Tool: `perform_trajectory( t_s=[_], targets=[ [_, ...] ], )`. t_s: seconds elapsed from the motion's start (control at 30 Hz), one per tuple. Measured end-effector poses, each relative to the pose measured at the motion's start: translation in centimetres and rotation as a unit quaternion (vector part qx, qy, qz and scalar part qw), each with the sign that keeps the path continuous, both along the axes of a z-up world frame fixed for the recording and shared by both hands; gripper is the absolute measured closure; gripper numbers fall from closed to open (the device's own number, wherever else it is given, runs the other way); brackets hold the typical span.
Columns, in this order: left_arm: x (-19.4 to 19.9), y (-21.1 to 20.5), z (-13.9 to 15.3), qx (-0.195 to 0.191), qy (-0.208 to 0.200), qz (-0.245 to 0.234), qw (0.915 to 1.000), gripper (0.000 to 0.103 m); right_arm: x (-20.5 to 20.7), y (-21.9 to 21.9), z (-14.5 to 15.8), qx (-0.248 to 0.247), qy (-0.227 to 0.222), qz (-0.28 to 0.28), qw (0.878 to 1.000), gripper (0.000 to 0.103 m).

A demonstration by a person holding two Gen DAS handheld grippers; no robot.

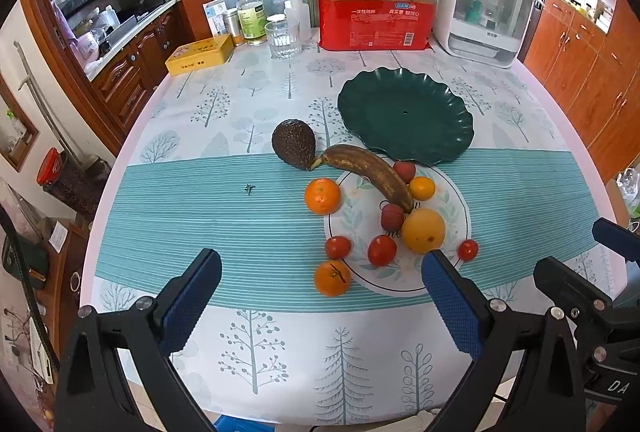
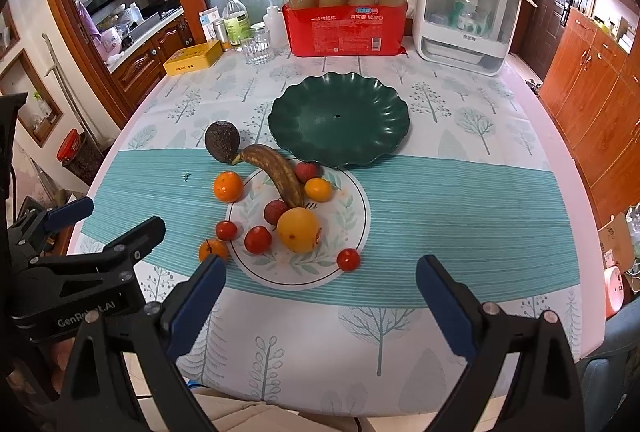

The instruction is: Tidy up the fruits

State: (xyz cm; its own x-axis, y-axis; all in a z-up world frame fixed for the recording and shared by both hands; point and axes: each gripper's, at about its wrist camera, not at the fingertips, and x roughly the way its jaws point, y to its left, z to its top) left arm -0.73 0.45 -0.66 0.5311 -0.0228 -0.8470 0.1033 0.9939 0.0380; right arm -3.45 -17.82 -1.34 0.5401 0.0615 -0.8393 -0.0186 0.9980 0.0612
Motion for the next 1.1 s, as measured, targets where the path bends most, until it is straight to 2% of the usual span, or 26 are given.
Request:
perform_trajectory(
  t_s=[0.3,0.73,0.87,1.1],
  targets=[
    [0.0,0.0,0.0,0.000,0.000,0.002,1.0000,0.003,0.0,0.2,0.0,0.003,-0.004,0.005,1.000,0.012],
    [0.1,0.1,-0.1,0.000,0.001,0.000,1.0000,0.003,0.2,0.0,-0.2,0.004,-0.004,0.008,1.000,0.014],
    [0.0,-0.3,0.0,-0.010,-0.005,-0.009,0.9999,0.003,0.3,-0.2,-0.4,0.006,-0.004,0.007,1.000,0.015],
    [0.0,-1.2,0.3,0.000,-0.015,-0.019,0.9997,0.003,0.5,-0.4,-0.5,0.007,-0.006,0.007,1.000,0.016]
  ],
)
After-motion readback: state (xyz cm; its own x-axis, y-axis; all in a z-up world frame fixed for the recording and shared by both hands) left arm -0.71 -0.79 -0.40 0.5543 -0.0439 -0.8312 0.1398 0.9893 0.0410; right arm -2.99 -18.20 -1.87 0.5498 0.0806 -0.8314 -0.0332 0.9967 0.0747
